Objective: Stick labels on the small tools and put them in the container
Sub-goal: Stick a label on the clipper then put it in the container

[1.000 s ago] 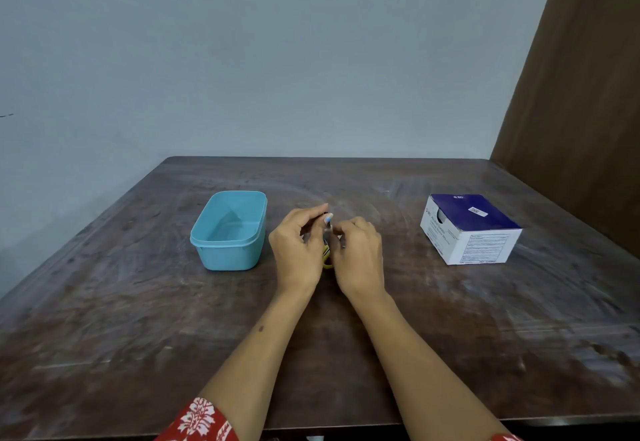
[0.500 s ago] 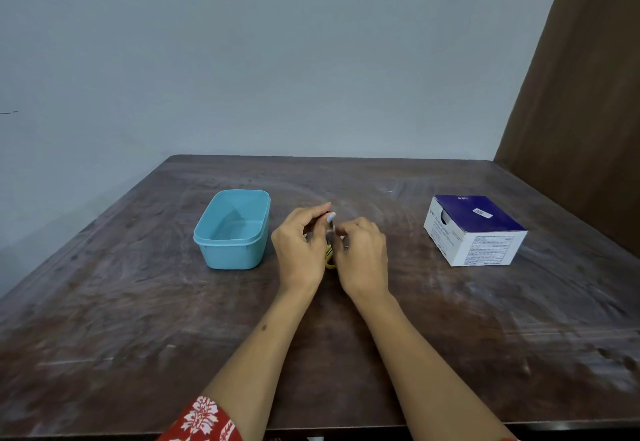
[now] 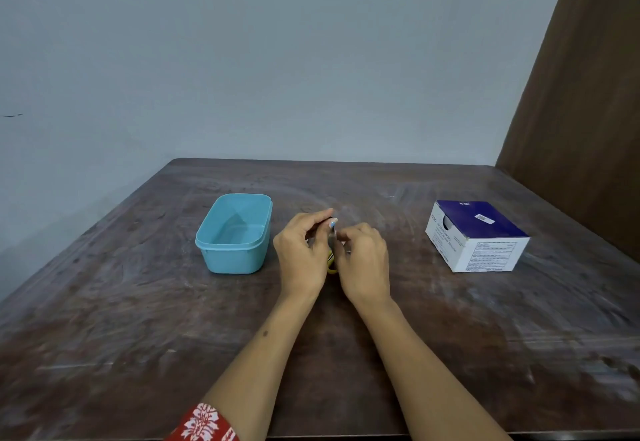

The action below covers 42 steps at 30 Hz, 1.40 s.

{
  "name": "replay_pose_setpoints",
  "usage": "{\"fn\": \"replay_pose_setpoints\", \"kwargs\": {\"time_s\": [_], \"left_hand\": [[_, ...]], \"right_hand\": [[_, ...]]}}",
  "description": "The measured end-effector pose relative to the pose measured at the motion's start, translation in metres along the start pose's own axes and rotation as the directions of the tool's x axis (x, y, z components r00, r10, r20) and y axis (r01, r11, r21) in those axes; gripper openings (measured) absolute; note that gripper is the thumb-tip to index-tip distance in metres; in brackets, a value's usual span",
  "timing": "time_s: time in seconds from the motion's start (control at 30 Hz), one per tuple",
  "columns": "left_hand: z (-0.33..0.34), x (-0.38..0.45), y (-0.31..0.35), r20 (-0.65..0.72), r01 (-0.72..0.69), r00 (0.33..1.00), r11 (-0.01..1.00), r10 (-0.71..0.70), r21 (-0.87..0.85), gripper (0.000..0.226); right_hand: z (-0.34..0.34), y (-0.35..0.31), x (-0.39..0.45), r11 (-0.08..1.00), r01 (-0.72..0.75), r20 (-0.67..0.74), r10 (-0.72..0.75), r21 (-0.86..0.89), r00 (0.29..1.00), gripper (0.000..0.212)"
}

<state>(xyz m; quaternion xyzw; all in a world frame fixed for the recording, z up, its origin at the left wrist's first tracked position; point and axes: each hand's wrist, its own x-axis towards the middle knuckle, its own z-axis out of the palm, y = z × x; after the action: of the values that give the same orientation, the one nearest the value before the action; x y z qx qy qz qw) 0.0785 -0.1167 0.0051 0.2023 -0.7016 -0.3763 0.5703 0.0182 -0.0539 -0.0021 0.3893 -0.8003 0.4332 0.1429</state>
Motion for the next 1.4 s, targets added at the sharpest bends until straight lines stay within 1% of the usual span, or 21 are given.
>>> {"fn": "replay_pose_setpoints", "kwargs": {"time_s": [0.03,0.13,0.17,0.27,0.4,0.53,0.63,0.67,0.77,0.8,0.9,0.93,1.03,1.13,1.17,1.27,1.3,1.4], "left_hand": [[0.0000,-0.0002,0.0004,-0.001,0.002,1.000,1.000,-0.002,-0.004,0.018],[0.0002,0.0001,0.0008,0.001,0.009,1.000,1.000,-0.009,-0.002,0.017],[0.0003,0.0003,0.0008,0.002,0.008,1.000,1.000,-0.008,0.002,0.017],[-0.0001,-0.0002,0.0004,0.006,0.002,1.000,1.000,-0.002,-0.003,0.017],[-0.0002,0.0000,0.0004,0.004,0.008,1.000,1.000,-0.008,0.002,0.018],[0.0001,-0.0004,0.0008,0.010,0.002,1.000,1.000,-0.002,0.003,0.018],[-0.0001,-0.0007,0.0025,0.008,0.015,1.000,1.000,-0.015,0.000,0.017],[-0.0001,-0.0005,0.0025,0.007,0.015,1.000,1.000,-0.015,0.003,0.017],[-0.0002,-0.0008,0.0020,0.009,0.011,1.000,1.000,-0.011,0.003,0.017],[-0.0003,-0.0010,0.0020,0.008,0.014,1.000,1.000,-0.014,0.000,0.017],[-0.0004,-0.0009,0.0022,0.011,0.023,1.000,1.000,-0.023,0.008,0.017],[-0.0002,-0.0008,0.0018,0.011,0.021,1.000,1.000,-0.021,0.012,0.017],[0.0003,-0.0006,0.0015,0.006,0.017,1.000,1.000,-0.018,0.011,0.017],[0.0001,-0.0010,0.0020,0.011,0.016,1.000,1.000,-0.016,0.013,0.017],[0.0000,-0.0011,0.0018,0.013,0.015,1.000,1.000,-0.015,0.015,0.017],[0.0004,-0.0014,0.0014,0.010,0.012,1.000,1.000,-0.012,0.014,0.017],[0.0007,-0.0015,0.0018,0.009,0.010,1.000,1.000,-0.010,0.012,0.017],[0.0002,-0.0011,0.0017,0.003,0.015,1.000,1.000,-0.015,0.008,0.017]], "right_hand": [[0.0000,0.0003,0.0004,1.000,-0.003,-0.008,0.003,0.002,1.000,0.007],[-0.0006,-0.0020,-0.0004,0.998,0.027,-0.090,-0.022,0.058,0.996,0.005],[-0.0002,-0.0020,-0.0005,0.998,0.028,-0.082,-0.023,0.058,0.996,0.005],[0.0015,0.0018,0.0005,1.000,-0.015,0.002,0.015,0.008,1.000,0.008],[0.0007,0.0006,0.0003,0.999,0.013,-0.082,-0.009,0.053,0.997,0.006],[0.0016,0.0023,0.0002,0.999,-0.001,-0.029,0.002,0.034,1.000,0.008],[0.0010,0.0009,0.0006,0.998,0.021,-0.091,-0.014,0.067,0.996,0.006],[0.0009,0.0003,0.0005,0.997,0.022,-0.087,-0.016,0.068,0.996,0.006],[0.0019,0.0020,0.0002,1.000,-0.008,-0.016,0.008,0.022,1.000,0.008],[0.0016,0.0024,0.0003,1.000,-0.010,-0.024,0.010,0.020,1.000,0.007],[-0.0002,-0.0004,-0.0003,0.998,0.021,-0.108,-0.016,0.052,0.994,0.005],[-0.0002,-0.0007,-0.0003,0.998,0.025,-0.103,-0.019,0.051,0.994,0.005],[0.0007,0.0009,0.0003,1.000,-0.011,-0.025,0.011,0.029,1.000,0.007],[0.0000,0.0000,0.0006,0.999,0.021,-0.090,-0.016,0.048,0.996,0.006],[-0.0001,-0.0008,0.0003,0.998,0.025,-0.091,-0.020,0.051,0.996,0.006],[0.0012,0.0015,0.0009,1.000,-0.025,0.004,0.025,0.004,1.000,0.009],[0.0012,0.0022,0.0013,0.999,-0.034,0.010,0.034,-0.006,0.999,0.009],[0.0000,-0.0001,0.0010,0.999,0.014,-0.075,-0.011,0.042,0.997,0.006]]}}
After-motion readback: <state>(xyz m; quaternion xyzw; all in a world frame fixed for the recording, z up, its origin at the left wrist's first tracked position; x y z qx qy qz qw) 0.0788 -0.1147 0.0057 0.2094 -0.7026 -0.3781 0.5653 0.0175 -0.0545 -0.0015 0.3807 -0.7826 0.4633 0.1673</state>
